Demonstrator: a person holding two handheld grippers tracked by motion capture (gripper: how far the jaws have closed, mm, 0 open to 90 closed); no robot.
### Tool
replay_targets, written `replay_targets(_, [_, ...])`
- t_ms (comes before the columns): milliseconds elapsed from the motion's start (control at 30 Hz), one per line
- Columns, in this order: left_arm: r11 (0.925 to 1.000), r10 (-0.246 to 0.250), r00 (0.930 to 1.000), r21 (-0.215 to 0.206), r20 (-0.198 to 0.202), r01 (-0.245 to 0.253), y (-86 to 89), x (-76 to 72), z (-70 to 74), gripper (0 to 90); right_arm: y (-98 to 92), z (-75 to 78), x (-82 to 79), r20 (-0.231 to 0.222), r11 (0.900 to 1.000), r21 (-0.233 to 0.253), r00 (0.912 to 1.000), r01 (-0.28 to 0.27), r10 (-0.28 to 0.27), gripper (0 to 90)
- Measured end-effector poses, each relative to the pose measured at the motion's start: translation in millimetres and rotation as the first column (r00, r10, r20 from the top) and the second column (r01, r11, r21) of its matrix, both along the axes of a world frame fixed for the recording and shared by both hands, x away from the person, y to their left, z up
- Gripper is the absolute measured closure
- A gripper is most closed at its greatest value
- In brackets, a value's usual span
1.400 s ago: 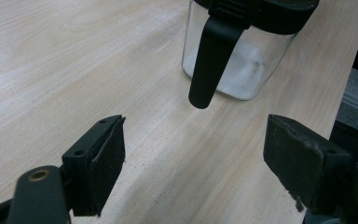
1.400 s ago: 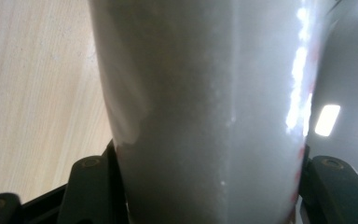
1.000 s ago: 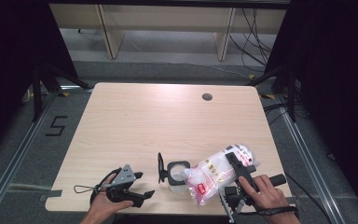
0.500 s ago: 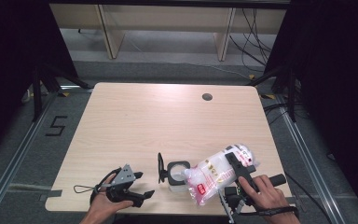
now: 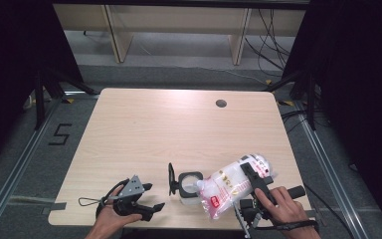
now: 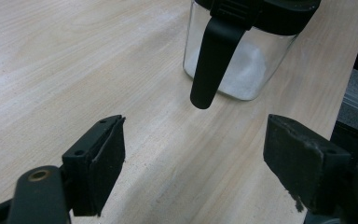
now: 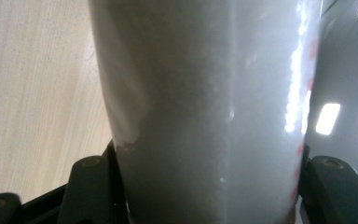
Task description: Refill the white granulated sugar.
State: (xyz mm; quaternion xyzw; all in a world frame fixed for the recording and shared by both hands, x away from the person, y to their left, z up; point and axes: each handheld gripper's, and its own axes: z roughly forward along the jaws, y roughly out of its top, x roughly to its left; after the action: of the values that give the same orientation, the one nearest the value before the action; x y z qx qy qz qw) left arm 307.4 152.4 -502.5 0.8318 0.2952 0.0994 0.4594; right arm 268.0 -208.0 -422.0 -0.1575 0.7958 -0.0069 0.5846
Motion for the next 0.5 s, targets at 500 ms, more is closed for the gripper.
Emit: replay_targets(500, [1.0000, 0.007, 0.9999, 0.003, -0.008, -0.007, 0.3, -0.5, 0.3, 20.3, 1.5, 4.0, 0.9, 0.011, 0.998, -0.052, 0.9997, -0.021, 0.022, 42.0])
